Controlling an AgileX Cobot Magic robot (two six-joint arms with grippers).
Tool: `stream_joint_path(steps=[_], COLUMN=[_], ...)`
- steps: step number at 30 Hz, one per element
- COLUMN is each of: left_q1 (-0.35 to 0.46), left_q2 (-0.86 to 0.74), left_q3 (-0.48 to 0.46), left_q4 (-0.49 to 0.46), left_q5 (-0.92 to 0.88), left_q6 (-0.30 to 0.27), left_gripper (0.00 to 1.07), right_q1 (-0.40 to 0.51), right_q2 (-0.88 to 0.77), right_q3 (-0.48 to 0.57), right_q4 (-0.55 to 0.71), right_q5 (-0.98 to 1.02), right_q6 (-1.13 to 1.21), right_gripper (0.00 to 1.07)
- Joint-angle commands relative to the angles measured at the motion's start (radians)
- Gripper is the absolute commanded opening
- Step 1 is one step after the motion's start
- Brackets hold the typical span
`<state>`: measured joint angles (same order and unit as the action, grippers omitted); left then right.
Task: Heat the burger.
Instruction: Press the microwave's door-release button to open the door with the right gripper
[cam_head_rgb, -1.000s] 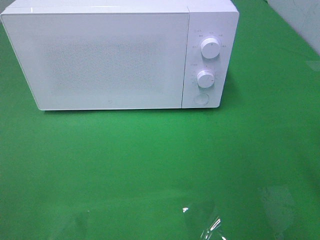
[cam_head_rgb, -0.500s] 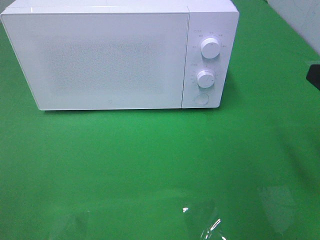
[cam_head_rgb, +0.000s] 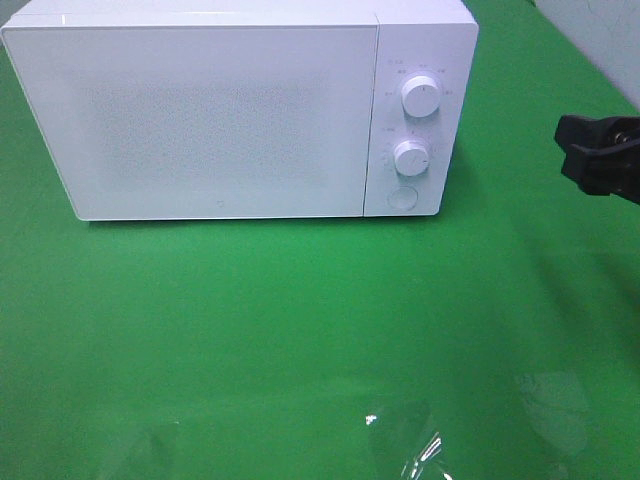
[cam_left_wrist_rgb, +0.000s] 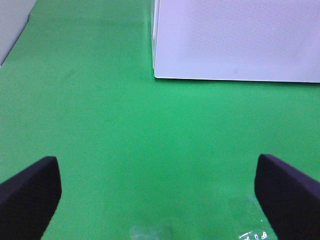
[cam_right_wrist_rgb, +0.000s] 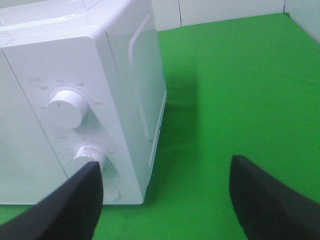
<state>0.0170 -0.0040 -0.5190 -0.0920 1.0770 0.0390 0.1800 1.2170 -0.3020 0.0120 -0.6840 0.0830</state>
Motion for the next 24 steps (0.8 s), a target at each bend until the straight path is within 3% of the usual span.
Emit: stream_joint_path(steps=[1, 6, 14, 22, 24], left_q1=[0.002, 0.002, 0.002, 0.002, 0.002], left_q2=[-0.017, -0.017, -0.017, -0.017, -0.017], left_q3=[0.003, 0.003, 0.003, 0.003, 0.003], left_q4=[-0.009, -0.009, -0.009, -0.009, -0.009], left_q5=[-0.009, -0.009, -0.009, -0.009, -0.009], left_q6=[-0.004, -0.004, -0.004, -0.004, -0.004], left_gripper=[0.97, 0.97, 0.97, 0.97, 0.97], right_q1=[0.000, 0.019, 0.233, 0.371, 0.443], right_q2=[0.069, 0.136, 0.247, 0.328, 0.360], right_q3=[0.004, 0.004, 0.004, 0.004, 0.002], right_q4=[0.106, 0.188, 0.443, 0.558, 0.636], right_q5=[-0.136, -0.204, -0.322, -0.406, -0.428], right_q6=[-0.113, -0.160, -0.317, -0.319, -0.319], right_gripper=[0.69, 0.69, 0.69, 0.69, 0.69])
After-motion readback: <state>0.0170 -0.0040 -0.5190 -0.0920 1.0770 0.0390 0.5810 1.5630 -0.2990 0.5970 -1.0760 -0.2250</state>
